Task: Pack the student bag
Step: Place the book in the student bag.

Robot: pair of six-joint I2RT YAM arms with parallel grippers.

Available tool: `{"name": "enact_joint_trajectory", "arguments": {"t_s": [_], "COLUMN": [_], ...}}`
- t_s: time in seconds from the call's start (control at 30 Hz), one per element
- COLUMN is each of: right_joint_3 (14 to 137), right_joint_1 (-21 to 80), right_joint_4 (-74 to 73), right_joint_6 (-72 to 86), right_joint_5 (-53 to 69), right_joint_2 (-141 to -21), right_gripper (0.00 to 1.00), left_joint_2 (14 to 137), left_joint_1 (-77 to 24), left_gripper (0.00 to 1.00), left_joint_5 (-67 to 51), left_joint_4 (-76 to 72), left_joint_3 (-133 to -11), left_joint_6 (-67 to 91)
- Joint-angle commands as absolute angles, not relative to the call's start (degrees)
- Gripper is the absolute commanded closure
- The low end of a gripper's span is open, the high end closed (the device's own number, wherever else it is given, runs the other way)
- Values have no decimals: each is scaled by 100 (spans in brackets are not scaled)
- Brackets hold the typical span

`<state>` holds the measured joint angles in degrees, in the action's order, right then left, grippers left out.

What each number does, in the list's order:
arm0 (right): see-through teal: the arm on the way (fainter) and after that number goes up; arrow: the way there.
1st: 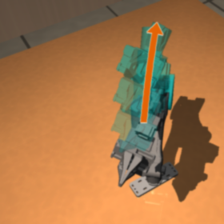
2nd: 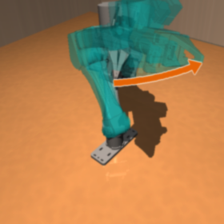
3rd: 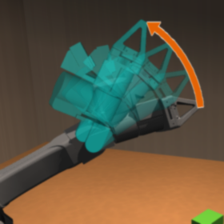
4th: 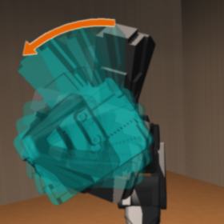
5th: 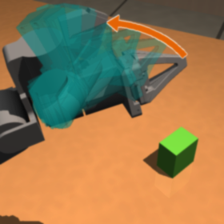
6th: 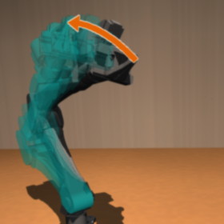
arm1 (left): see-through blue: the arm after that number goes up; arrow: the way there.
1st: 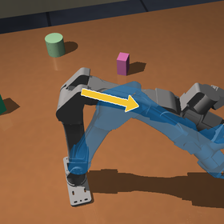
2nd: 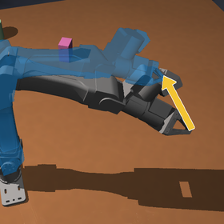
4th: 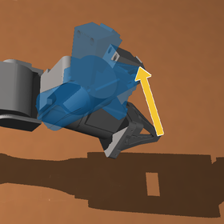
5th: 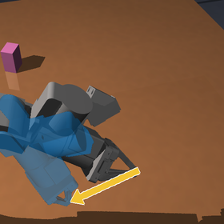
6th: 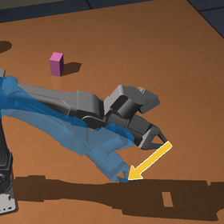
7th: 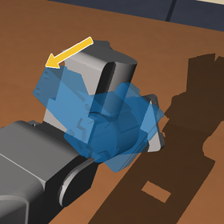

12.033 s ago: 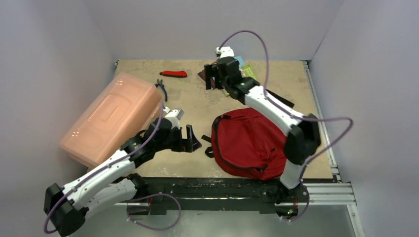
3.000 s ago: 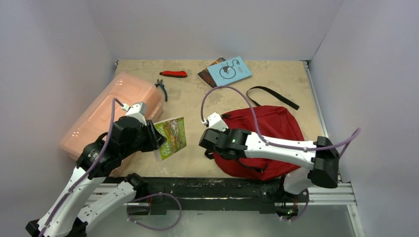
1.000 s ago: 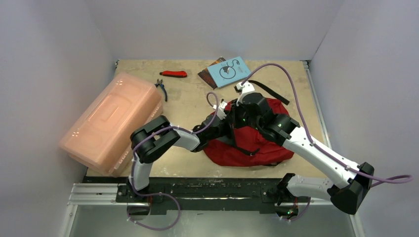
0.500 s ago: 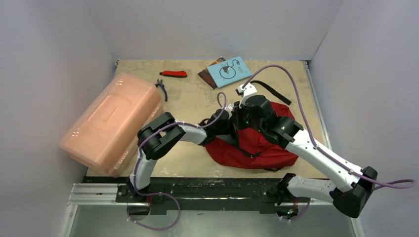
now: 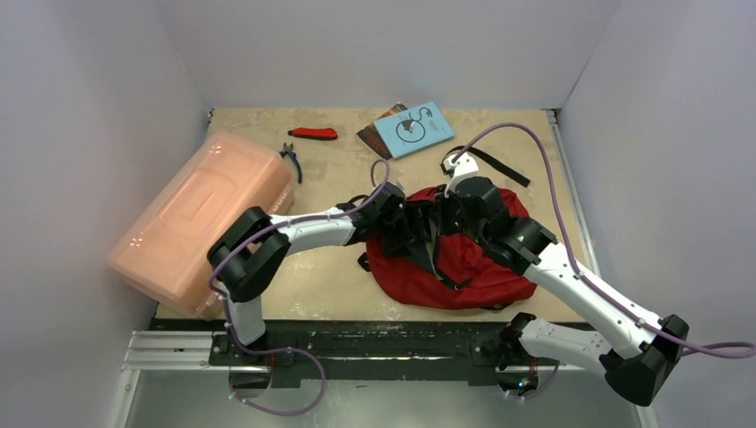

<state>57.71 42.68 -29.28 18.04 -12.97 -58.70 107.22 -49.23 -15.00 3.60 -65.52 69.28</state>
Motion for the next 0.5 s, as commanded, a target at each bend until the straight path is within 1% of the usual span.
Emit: {"name": "enact_joint_trajectory", "arguments": {"t_s": [0.0, 0.17, 0.23, 0.33, 0.37, 0.4, 0.47], "right_joint_3": [5712, 5561, 5431, 5036, 4881, 4739, 4424], "right_joint_1": [4105, 3979, 3977, 3972, 3970, 3972, 3971], "right_joint_4": [-2817, -2886, -2889, -2622, -2476, -2294, -1720], "right_joint_6": [1824, 1900, 1942, 2071, 2119, 2207, 2374], "right_joint_5": [-1548, -1481, -1293, -563, -135, 184, 1112], "right_joint_2": [-5687, -5684, -5686, -5695, -5695, -5695, -5762], "right_gripper": [100, 99, 90, 83, 77, 69, 48], "left_joint_2": [9736, 8460, 7893, 7064, 6807, 6529, 5857], "left_joint_1": [-4838, -4847, -4844, -4838, -4835, -4838, -4834], "left_gripper": [10, 10, 10, 9, 9, 9, 9], "left_joint_5": [-1186, -1152, -1058, -946, -857, -774, -435], "left_joint_4": [1220, 1517, 1732, 2217, 2398, 2560, 2911], "left_joint_3": [-6474, -5655, -5330, -5041, -4980, -4927, -4856], "left_joint_6": [6201, 5783, 5556, 5175, 5049, 4933, 4744]}}
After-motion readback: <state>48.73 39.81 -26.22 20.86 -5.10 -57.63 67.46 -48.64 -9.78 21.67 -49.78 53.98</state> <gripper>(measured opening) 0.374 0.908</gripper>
